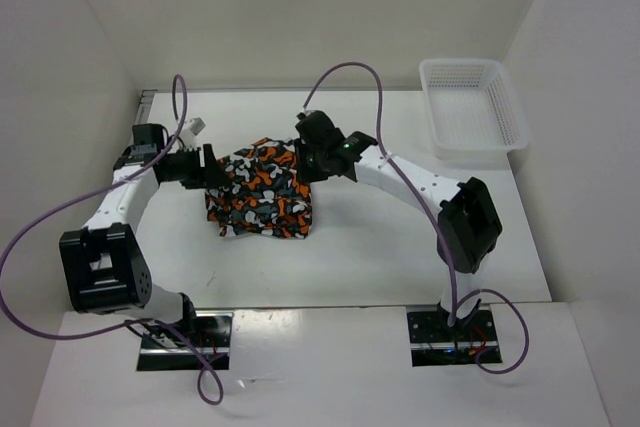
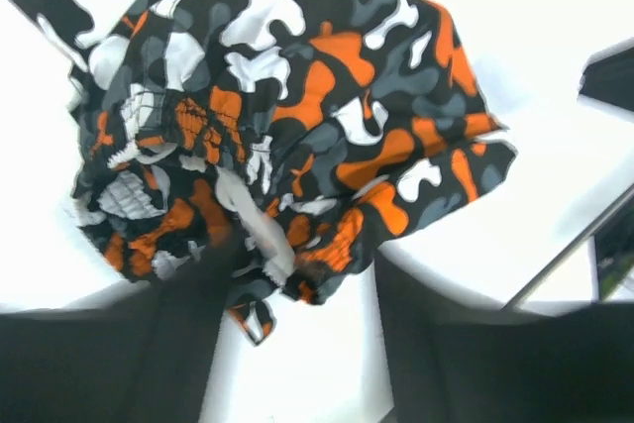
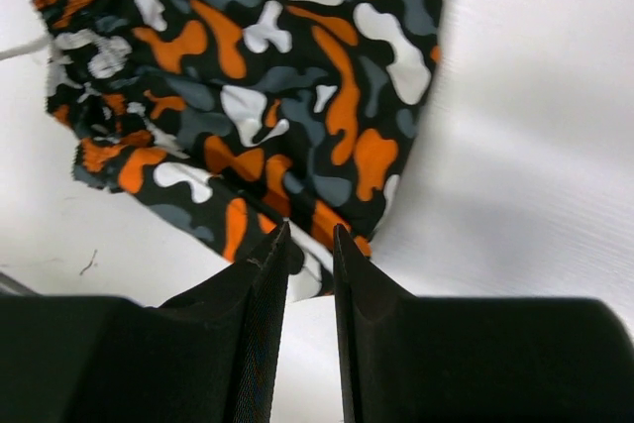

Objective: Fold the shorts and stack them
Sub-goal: Fold the shorts

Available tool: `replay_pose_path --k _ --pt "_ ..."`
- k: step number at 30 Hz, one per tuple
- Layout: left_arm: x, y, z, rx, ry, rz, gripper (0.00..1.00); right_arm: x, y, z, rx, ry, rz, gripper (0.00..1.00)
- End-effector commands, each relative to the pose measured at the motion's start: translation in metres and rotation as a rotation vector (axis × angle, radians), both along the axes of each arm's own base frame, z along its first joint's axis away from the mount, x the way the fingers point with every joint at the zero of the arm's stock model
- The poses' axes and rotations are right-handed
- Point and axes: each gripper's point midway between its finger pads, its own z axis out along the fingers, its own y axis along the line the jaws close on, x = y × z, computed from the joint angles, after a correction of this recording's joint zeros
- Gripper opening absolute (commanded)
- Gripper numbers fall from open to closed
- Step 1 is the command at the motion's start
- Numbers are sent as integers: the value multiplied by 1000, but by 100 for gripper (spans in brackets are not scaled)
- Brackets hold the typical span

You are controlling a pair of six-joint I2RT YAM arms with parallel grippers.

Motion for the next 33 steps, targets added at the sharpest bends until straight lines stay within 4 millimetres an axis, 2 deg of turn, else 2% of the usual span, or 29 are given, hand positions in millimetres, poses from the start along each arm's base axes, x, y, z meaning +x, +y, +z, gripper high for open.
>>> replay_pose_path --k 1,4,7,9,12,17,18,20,22,23,24,25,27,30,33 --pt "-2 -4 -13 -18 31 -15 72 -4 19 14 44 -14 43 29" --pt "7 -7 -26 25 10 -21 81 -6 18 11 38 -7 43 29" --pt "14 -9 -37 55 10 -25 79 -5 16 15 40 -20 37 29" --pt "19 -11 -40 79 -1 -28 79 -8 13 8 26 -6 37 29" --pt "22 -12 -54 88 23 -31 80 -9 12 8 31 -2 30 29" --pt "19 -22 -68 94 38 -59 80 -11 11 5 29 9 23 29" --pt "21 -22 -72 94 42 -59 78 -11 11 5 29 9 23 29" --pt "20 -24 -75 84 52 -65 64 -11 11 5 29 9 23 29" --pt "24 -26 -70 75 31 -72 45 -11 11 5 29 9 23 29" --pt "20 -26 -71 73 50 -73 17 -11 11 5 29 9 23 29" --pt "27 -27 -61 66 31 -78 7 -11 11 5 29 9 23 29" --pt "23 -30 -52 48 29 -90 0 -11 10 9 36 2 23 29" --pt "23 -33 -36 -4 1 -110 0 -10 12 13 43 -5 23 29" --pt "18 -25 -11 -51 -4 -95 0 -10 21 17 75 3 50 29" --pt "12 -18 -1 -56 21 -70 0 -11 37 18 106 3 85 29"
